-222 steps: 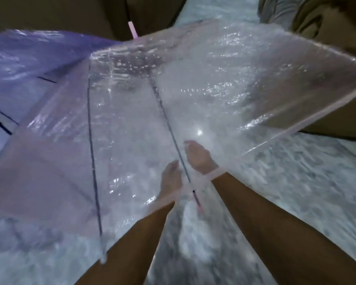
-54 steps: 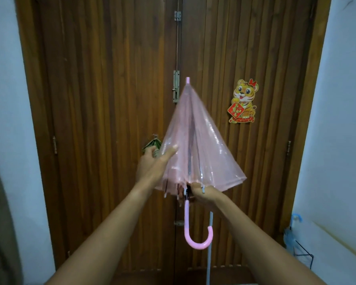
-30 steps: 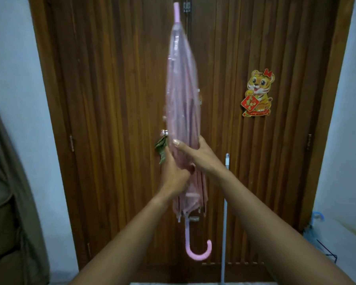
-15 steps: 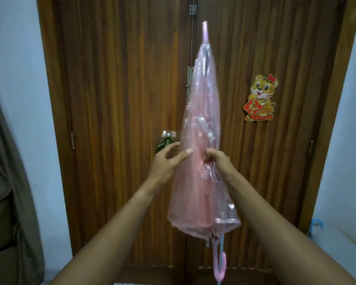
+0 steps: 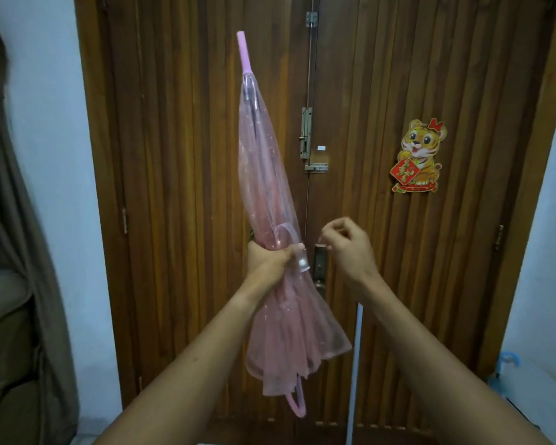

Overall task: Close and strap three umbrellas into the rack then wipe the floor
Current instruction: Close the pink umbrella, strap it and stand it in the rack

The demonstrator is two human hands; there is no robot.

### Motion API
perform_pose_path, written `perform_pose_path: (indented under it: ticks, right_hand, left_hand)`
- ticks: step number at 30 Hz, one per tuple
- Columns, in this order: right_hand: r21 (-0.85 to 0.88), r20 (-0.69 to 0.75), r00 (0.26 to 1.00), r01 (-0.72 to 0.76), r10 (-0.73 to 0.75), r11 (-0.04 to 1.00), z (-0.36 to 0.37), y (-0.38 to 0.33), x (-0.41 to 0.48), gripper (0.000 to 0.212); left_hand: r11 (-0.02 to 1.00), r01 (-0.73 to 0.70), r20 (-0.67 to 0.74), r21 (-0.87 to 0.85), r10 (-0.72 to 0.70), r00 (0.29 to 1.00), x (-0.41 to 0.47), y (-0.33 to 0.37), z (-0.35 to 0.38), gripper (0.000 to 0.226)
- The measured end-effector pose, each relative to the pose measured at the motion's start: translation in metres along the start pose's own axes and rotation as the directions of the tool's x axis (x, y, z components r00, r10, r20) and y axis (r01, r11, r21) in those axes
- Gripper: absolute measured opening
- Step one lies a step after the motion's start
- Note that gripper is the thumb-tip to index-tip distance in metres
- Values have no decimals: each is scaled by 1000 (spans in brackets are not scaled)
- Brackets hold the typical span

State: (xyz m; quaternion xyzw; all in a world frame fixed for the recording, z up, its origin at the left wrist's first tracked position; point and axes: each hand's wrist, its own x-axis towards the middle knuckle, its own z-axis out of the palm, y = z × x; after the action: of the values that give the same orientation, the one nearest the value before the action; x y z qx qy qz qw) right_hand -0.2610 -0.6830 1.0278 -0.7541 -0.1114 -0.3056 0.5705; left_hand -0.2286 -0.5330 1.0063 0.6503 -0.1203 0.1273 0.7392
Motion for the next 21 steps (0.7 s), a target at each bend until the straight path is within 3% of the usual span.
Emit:
perform_pose_path:
  ticks: [2,4,7,9,12,15,19,21]
  right_hand:
    - [-14,27,998,53,-53,998,1,-19,2,44]
    - [-141,160,987,36,-14,989,8,-33,1,56]
    - [-277,201,979,32,25,960,15,-39,3,38]
    - [-186,242,969,0,46,983,13,-39,4,26]
    - [26,297,949,-117,104,993,4,-39,4,28]
    - [63,339,930,-169,138,984,5,-38,3,28]
    - [174,336,925,-245,176,954,8,-40,2,37]
    - [268,324,920,-314,222,911,8,-40,0,42]
  left_hand:
    - [1000,-14,11,25,14,1000,0,-4,1,57]
    - [997,-73,76,19,71,995,-3,-4,3,47]
    - [992,-126,143,26,121,982,-5,-5,3,31]
    - [996,-85,167,-14,86,982,-5,-4,-1,35]
    - [996,-11,254,-85,32,967,-3,-5,-11,44]
    - [988,47,334,-150,6,942,-4,-8,-19,44]
    - [972,108,290,-210,-44,956,-7,-12,-22,50]
    - [956,154,276,-249,-82,958,-4,-15,-25,72]
